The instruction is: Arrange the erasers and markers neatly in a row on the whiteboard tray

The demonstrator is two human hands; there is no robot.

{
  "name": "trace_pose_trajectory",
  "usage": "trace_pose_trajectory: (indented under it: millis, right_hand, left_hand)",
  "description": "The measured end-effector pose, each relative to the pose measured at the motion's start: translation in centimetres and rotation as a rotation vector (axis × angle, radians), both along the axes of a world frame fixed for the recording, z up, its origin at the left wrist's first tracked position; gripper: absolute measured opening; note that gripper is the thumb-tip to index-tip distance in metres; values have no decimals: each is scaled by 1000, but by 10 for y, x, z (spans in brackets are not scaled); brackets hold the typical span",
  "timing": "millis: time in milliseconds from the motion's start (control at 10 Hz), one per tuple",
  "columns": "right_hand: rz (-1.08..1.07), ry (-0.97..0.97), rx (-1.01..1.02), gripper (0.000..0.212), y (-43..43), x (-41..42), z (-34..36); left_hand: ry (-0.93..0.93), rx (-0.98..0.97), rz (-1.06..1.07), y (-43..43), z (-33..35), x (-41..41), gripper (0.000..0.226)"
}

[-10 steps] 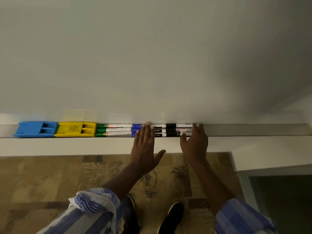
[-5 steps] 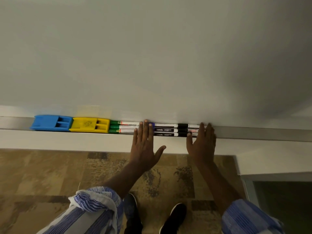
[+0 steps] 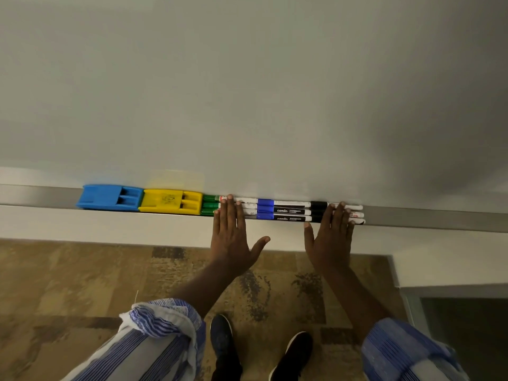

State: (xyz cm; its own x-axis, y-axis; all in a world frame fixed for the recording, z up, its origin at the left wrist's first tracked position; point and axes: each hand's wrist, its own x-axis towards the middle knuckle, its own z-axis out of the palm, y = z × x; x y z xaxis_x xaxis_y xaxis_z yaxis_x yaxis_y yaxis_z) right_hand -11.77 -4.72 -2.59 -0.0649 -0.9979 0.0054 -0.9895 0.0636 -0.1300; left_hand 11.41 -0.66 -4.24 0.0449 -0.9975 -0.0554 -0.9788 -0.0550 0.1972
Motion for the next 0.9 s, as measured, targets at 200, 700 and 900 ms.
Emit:
trace_pose_trajectory:
  millis: [200, 700, 900]
  right_hand:
    - [-14, 27, 22, 84, 0, 2, 1]
    - [169, 21, 32, 82, 33, 21, 32]
    - [259, -13, -79, 80, 68, 23, 79]
  left_hand:
    - [3, 31, -92, 4, 4, 13, 107]
    - [-82, 37, -151, 35, 29, 26, 105]
    - [-119, -42, -150, 60, 76, 13, 99]
